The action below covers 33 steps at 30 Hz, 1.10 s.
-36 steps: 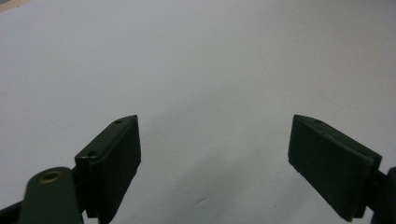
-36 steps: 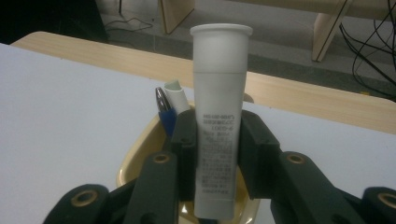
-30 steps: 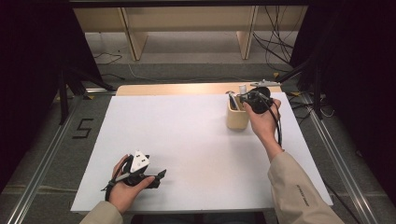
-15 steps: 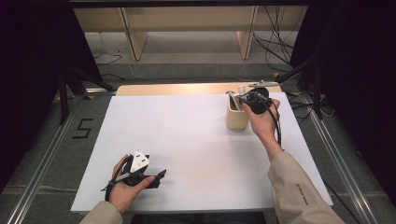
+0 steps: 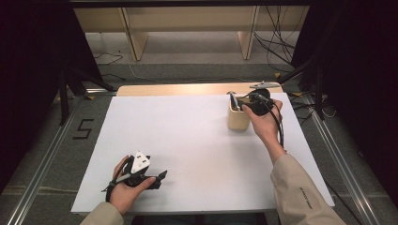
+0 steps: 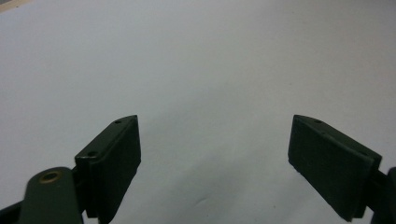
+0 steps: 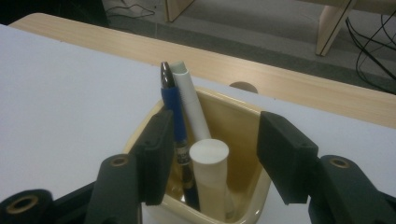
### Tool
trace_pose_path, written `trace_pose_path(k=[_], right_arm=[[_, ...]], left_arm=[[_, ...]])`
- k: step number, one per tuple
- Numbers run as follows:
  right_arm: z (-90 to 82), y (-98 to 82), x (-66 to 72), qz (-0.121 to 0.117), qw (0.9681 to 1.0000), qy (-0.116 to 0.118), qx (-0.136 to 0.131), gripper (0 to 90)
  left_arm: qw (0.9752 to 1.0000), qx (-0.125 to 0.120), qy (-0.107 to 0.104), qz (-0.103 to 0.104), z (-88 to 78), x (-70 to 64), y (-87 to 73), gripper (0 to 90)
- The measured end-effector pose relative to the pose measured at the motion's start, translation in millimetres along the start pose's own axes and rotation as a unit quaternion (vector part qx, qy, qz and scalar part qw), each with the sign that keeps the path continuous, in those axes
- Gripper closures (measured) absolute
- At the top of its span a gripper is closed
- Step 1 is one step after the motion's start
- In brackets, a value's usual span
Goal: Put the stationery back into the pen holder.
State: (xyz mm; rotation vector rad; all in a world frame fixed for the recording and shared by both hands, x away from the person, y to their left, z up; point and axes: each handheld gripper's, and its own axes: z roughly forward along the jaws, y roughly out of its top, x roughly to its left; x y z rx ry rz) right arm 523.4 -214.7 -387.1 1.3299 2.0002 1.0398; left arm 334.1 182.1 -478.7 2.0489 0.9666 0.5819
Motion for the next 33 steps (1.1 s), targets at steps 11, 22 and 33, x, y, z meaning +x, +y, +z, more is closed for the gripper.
trace_pose_path(k=[11, 22, 33], right_arm=[[-10.2, -0.3, 2.9, 0.005, 0.9999, 0.012, 0.007, 36.0], [-19.6, -4.7, 6.0, 0.007, 0.9994, 0.033, 0.005, 33.2], [-28.2, -12.6, 8.1, 0.007, 0.9989, 0.047, 0.001, 31.9]], left_arm=[[1.0000, -0.001, 0.001, 0.000, 0.1, 0.1, 0.0, 16.9], [1.0000, -0.001, 0.000, -0.001, 0.3, -0.6, 0.0, 16.9], [1.0000, 0.000, 0.000, -0.001, 0.2, -0.4, -0.1, 16.9]])
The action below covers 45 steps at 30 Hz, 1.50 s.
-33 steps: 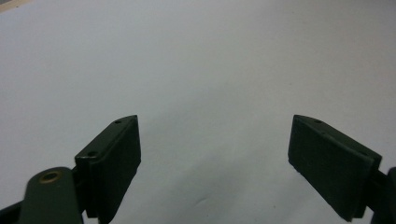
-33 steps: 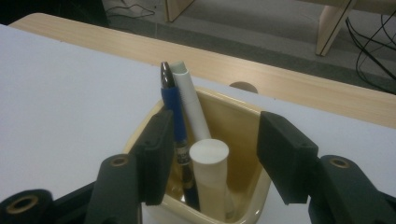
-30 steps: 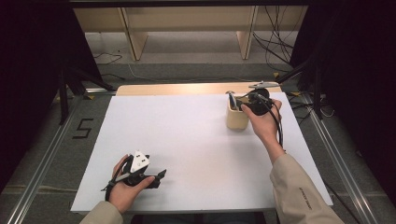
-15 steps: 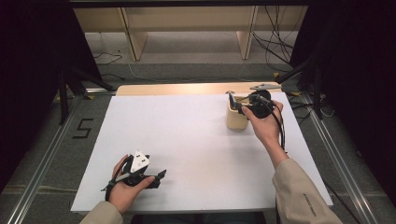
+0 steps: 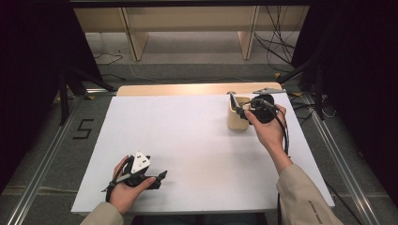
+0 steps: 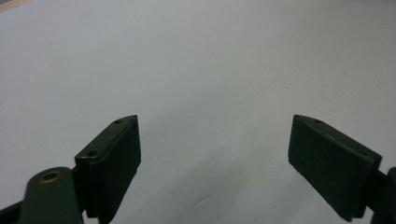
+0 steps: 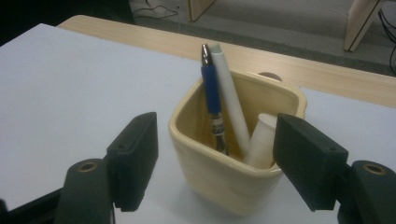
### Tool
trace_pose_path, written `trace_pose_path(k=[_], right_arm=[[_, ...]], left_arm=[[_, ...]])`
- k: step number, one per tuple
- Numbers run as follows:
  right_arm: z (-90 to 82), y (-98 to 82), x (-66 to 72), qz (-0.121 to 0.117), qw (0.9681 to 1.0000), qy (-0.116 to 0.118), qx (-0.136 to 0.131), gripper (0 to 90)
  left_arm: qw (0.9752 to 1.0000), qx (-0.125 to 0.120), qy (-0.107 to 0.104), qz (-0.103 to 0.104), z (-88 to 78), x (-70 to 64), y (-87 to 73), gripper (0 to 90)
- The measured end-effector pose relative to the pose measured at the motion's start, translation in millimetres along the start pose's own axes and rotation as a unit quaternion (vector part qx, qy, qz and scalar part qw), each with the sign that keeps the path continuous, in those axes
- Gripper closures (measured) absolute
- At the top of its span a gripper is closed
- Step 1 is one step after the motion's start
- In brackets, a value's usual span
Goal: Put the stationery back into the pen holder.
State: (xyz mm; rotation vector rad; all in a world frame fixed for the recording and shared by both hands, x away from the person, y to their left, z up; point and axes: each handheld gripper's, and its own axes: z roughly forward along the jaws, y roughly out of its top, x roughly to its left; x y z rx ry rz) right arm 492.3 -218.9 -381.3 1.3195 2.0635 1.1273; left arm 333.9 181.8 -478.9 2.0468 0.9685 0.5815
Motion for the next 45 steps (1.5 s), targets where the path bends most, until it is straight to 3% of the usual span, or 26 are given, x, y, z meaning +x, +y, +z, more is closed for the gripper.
trace_pose_path(k=[27, 45], right_arm=[[-22.4, -35.2, 12.6, -0.011, 0.9989, 0.045, 0.011, 30.1], [-32.1, -66.1, 18.7, -0.014, 0.9957, 0.087, 0.026, 28.2]], left_arm=[[1.0000, 0.002, 0.000, 0.002, 0.1, -0.1, 0.2, 16.9], [1.0000, 0.004, -0.001, 0.002, 0.4, -0.1, -0.2, 16.9]])
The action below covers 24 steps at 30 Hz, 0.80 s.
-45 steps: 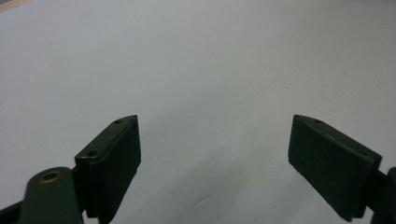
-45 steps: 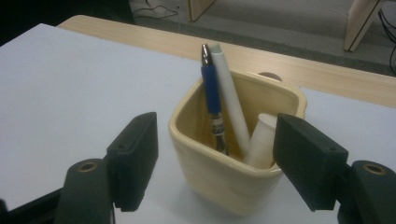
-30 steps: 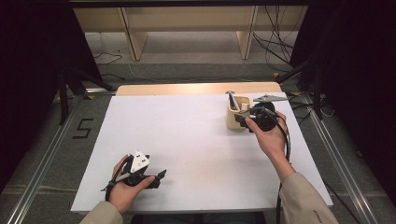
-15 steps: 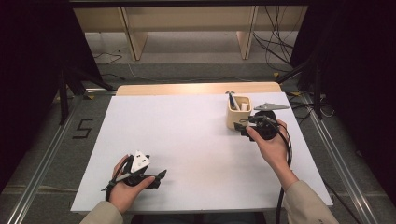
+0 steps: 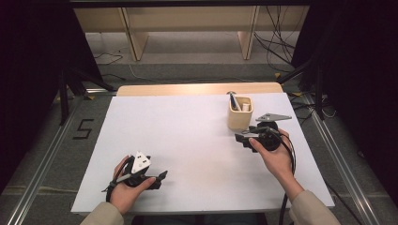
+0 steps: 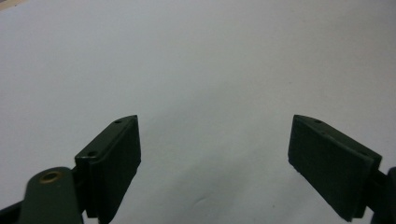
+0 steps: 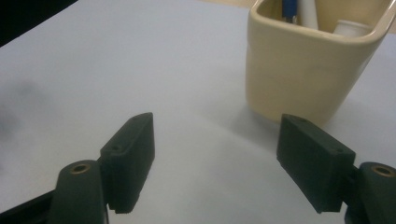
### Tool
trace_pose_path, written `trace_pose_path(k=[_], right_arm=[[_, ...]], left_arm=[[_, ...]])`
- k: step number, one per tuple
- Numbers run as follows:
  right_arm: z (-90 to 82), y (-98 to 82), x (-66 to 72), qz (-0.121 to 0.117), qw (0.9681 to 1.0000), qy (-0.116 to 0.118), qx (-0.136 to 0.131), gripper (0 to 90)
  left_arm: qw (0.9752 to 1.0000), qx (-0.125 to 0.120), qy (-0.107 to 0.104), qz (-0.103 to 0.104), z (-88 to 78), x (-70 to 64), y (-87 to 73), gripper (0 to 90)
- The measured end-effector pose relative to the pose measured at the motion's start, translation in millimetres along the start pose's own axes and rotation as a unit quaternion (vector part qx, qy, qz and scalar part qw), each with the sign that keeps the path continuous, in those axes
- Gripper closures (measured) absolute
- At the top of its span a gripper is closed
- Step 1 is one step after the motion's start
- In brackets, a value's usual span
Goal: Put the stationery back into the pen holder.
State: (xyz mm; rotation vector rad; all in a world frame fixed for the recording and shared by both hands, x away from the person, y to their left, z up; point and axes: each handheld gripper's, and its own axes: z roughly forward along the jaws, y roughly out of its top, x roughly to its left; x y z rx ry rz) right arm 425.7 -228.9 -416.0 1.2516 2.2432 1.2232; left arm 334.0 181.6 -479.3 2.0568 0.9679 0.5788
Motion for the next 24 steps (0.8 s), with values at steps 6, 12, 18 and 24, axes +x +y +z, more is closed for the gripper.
trace_pose_path(k=[6, 12, 18, 24], right_arm=[[0.8, -11.5, 3.5, -0.009, 0.9999, 0.010, 0.011, 27.7], [0.5, -21.7, 5.9, -0.010, 0.9996, 0.020, 0.017, 27.6], [-2.8, -33.5, 9.0, -0.014, 0.9993, 0.030, 0.017, 26.4], [-3.1, -43.0, 10.9, -0.016, 0.9990, 0.036, 0.022, 25.3]], left_arm=[[1.0000, 0.000, 0.000, 0.001, 0.5, 0.0, -0.2, 16.9], [1.0000, 0.000, 0.000, 0.000, 0.0, 0.5, -0.3, 16.9], [1.0000, -0.002, 0.001, -0.003, 0.4, 0.6, -0.5, 16.9], [1.0000, 0.000, 0.001, 0.001, 0.3, 1.0, -0.5, 16.9]])
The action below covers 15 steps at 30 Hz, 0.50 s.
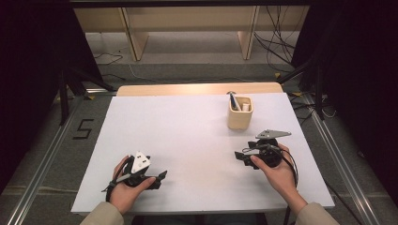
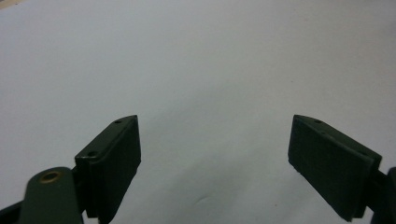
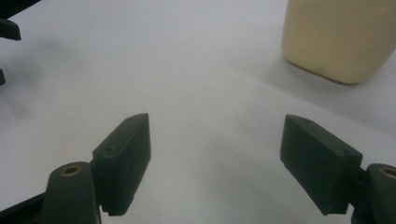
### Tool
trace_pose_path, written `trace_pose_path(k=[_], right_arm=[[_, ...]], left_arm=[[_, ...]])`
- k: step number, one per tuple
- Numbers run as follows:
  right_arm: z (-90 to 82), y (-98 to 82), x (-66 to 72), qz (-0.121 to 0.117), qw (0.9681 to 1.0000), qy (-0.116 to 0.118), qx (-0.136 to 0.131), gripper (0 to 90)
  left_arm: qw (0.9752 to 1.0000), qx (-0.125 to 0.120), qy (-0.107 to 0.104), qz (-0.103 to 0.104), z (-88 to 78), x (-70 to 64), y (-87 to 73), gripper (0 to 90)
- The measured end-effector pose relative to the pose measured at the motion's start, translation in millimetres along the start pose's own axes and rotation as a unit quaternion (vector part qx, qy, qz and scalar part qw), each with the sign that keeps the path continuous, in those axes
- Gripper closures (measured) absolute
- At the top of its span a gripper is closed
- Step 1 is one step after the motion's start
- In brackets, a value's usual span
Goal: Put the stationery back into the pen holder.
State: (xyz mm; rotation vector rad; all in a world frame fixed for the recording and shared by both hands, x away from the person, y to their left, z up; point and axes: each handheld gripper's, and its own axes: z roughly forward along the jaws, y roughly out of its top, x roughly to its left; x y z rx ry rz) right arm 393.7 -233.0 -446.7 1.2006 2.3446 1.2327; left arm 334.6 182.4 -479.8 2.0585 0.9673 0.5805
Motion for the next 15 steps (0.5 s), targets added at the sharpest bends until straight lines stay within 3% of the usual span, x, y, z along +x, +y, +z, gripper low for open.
trace_pose_path(k=[15], right_arm=[[4.5, -8.4, 0.5, -0.003, 0.9999, 0.005, 0.016, 21.8]], left_arm=[[1.0000, 0.005, 0.002, 0.000, 3.7, 2.8, -0.2, 16.9]])
